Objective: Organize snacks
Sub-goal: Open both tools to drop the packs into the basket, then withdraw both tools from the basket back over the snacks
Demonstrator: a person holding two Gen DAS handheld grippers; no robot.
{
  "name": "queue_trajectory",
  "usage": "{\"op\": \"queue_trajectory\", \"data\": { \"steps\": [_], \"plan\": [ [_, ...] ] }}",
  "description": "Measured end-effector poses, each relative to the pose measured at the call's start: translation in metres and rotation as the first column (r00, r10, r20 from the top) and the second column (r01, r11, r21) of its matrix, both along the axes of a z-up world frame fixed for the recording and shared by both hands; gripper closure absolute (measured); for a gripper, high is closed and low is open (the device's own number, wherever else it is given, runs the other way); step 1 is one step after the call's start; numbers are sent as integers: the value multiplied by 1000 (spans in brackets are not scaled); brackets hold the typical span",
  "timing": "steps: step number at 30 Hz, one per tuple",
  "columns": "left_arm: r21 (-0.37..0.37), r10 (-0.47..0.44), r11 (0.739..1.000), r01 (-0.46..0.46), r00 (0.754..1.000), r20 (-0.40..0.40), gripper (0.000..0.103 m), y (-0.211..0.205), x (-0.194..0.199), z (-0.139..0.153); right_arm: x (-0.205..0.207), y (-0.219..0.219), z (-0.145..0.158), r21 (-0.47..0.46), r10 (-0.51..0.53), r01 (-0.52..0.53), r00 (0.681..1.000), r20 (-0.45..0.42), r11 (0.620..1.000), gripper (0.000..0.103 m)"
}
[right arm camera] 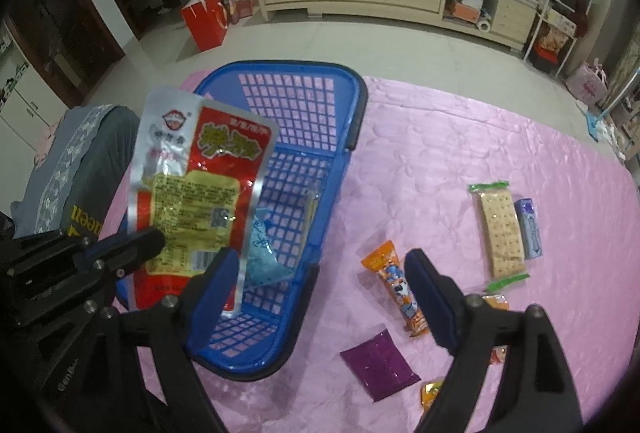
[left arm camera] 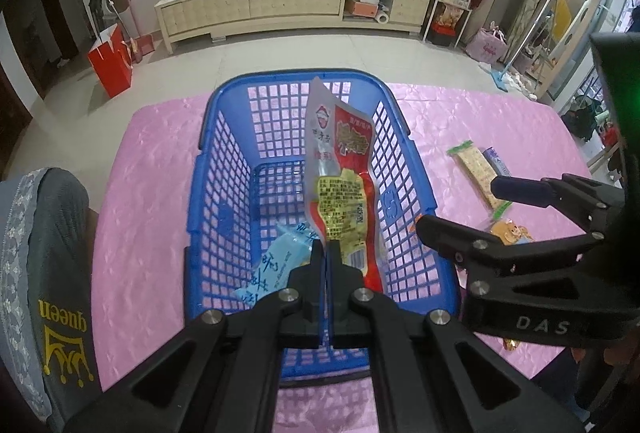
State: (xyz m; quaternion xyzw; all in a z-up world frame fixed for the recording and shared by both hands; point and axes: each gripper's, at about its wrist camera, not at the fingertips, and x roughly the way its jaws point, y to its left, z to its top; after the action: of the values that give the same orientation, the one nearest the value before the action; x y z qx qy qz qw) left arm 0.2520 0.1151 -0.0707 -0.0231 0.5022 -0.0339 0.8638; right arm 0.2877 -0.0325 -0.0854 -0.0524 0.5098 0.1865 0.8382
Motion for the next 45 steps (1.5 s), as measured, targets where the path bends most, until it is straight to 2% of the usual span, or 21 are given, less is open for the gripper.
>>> {"op": "queue_trajectory", "data": {
  "steps": [6,9,10,11,15,16,22,31,33,35,40,45],
  "plan": [
    [1,6,1000,-6,1000,-27,103,1,22,-14,13,-2,-10,10,0,1,1000,-23,1000,15],
    [48,18,999,-17,1000,-18,101,0,29,-16,19,-3,-14,17,-3,3,1000,-27,1000,15],
    [67,26,997,-25,999,-18,90,1,31,-16,21,-3,-14,21,-3,4,1000,-25,1000,15],
    [78,34,996,-33,999,-19,73,1,33,-17,22,-3,-15,20,-5,5,1000,-23,1000,15],
    [73,40,997,-40,999,7,46,6,28,-14,23,-11,-15,29,-19,20,1000,-23,999,15],
    [74,37,997,-38,999,8,45,6,26,-12,22,-14,-14,35,-24,25,999,-23,999,15],
    [76,7,997,-8,1000,16,41,-7,10,1,14,-27,-6,44,-43,44,999,-11,998,15],
    [42,-34,999,31,997,71,31,-35,-14,27,-15,-62,18,66,-60,58,998,25,996,15],
    [41,-47,998,44,996,81,25,-45,-20,33,-24,-73,24,70,-62,59,997,40,996,15],
    [43,-60,997,57,994,90,25,-55,-25,37,-31,-83,28,70,-62,58,997,49,996,15],
    [43,-99,995,95,990,104,22,-83,-39,38,-51,-111,32,69,-65,61,996,64,996,15],
    [48,-129,991,125,987,96,22,-108,-56,24,-69,-138,22,54,-70,66,996,62,996,15]
  ]
}}
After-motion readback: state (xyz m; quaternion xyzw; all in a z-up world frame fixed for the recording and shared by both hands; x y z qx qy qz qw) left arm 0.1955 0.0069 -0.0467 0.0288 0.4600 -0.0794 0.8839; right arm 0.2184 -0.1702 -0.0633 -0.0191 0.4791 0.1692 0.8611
